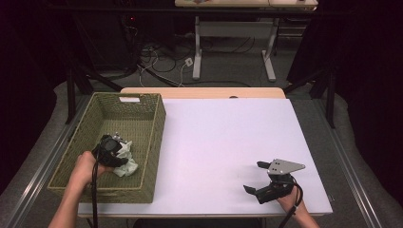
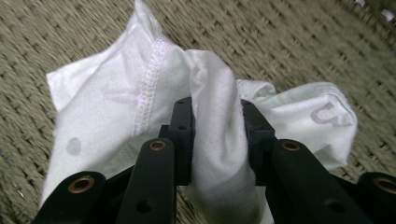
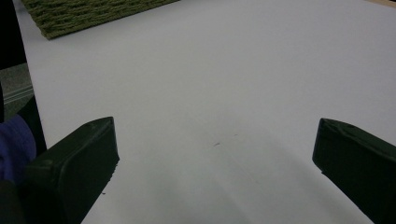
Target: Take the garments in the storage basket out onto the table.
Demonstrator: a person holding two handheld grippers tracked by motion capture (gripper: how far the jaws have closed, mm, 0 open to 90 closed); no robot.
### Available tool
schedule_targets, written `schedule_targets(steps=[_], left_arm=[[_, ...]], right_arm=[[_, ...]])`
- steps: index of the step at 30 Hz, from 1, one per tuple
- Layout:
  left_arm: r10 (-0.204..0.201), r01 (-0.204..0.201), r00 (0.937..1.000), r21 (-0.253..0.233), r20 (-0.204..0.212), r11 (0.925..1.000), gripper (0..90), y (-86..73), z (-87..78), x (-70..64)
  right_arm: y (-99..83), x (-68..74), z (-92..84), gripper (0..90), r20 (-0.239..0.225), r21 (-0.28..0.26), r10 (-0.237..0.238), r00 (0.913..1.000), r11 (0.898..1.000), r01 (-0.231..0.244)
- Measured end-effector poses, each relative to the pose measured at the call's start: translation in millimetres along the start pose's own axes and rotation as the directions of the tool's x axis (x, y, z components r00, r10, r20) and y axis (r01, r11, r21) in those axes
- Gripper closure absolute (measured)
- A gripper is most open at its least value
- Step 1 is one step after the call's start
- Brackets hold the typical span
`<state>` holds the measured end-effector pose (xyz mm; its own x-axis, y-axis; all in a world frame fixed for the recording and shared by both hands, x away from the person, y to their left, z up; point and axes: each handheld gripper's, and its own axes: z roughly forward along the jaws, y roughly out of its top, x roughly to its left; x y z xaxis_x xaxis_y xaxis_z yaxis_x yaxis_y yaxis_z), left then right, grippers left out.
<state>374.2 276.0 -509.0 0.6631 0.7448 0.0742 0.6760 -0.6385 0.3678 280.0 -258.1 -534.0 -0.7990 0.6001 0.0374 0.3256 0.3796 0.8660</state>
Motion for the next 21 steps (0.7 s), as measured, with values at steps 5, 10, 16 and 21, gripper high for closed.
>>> schedule_targets(steps=[5,10,16,21], left_arm=[[-0.021,0.02,0.9997,-0.041,-0.015,0.999,70.8,-1.5,-6.8,1.4],[-0.044,0.041,0.9985,-0.096,-0.032,0.9945,70.9,-2.6,-12.7,3.5],[-0.057,0.05,0.9973,-0.139,-0.046,0.989,70.9,-3.4,-18.8,3.0],[-0.063,0.053,0.9963,-0.17,-0.059,0.9841,70.9,-2.5,-22.6,1.2]], right_arm=[[-0.4,0.1,-0.9,0.0,0.004,0.01,-0.003,1.0,1.0,0.003],[-0.5,0.5,-1.3,0.0,0.003,0.007,0.004,1.0,1.0,-0.004],[-0.4,0.9,-1.2,0.0,0.004,0.0,-0.001,1.0,1.0,0.001],[-0.5,0.7,-1.1,0.0,0.005,0.001,-0.001,1.0,1.0,0.001]])
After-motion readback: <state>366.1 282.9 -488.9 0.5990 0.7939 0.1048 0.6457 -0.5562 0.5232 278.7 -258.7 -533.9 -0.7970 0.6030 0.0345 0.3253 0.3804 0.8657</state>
